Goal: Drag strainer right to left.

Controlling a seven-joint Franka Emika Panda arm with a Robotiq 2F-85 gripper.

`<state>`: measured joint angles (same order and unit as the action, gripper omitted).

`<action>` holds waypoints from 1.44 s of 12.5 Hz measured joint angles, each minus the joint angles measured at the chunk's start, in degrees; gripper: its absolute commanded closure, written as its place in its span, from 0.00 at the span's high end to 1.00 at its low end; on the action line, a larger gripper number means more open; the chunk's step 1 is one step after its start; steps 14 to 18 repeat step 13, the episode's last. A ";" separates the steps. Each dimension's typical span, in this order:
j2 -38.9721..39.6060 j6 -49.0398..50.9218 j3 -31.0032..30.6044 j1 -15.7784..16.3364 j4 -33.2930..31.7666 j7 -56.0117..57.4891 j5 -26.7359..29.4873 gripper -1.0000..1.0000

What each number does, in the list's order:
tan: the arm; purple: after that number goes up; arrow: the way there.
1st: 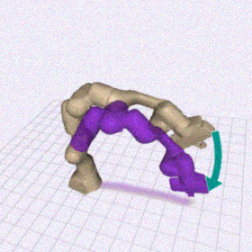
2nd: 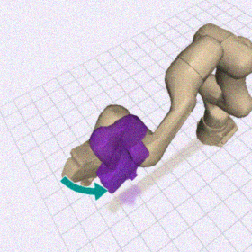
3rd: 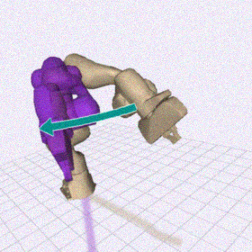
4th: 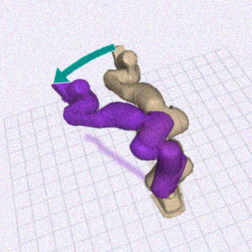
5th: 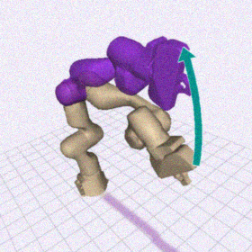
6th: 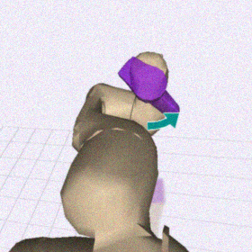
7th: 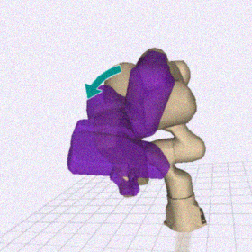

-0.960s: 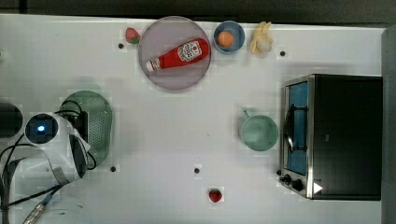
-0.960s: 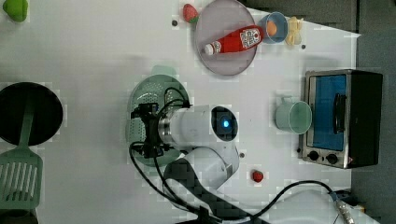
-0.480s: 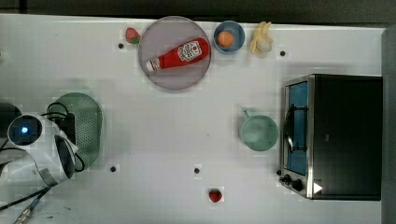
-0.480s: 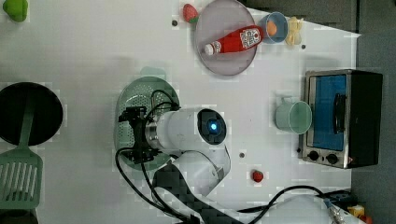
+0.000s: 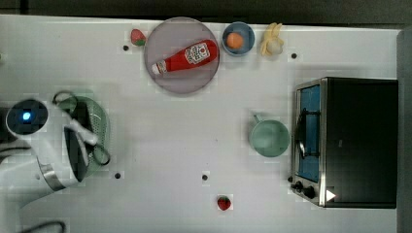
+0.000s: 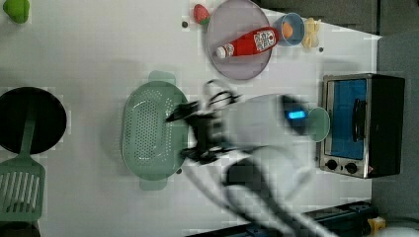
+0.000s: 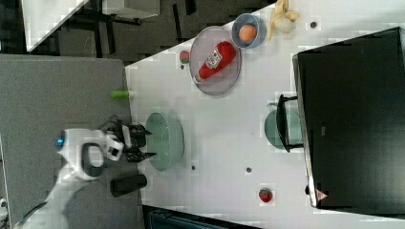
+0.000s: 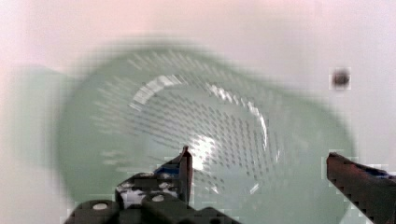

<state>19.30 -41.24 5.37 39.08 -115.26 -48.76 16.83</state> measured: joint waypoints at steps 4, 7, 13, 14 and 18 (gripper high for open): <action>-17.47 10.49 14.87 0.03 3.92 20.59 -12.76 1.00; -28.82 21.85 25.85 -1.59 5.20 34.40 -21.30 1.00; -36.43 31.30 34.72 -8.59 3.19 40.90 -31.75 1.00; -36.43 31.30 34.72 -8.59 3.19 40.90 -31.75 1.00; -36.43 31.30 34.72 -8.59 3.19 40.90 -31.75 1.00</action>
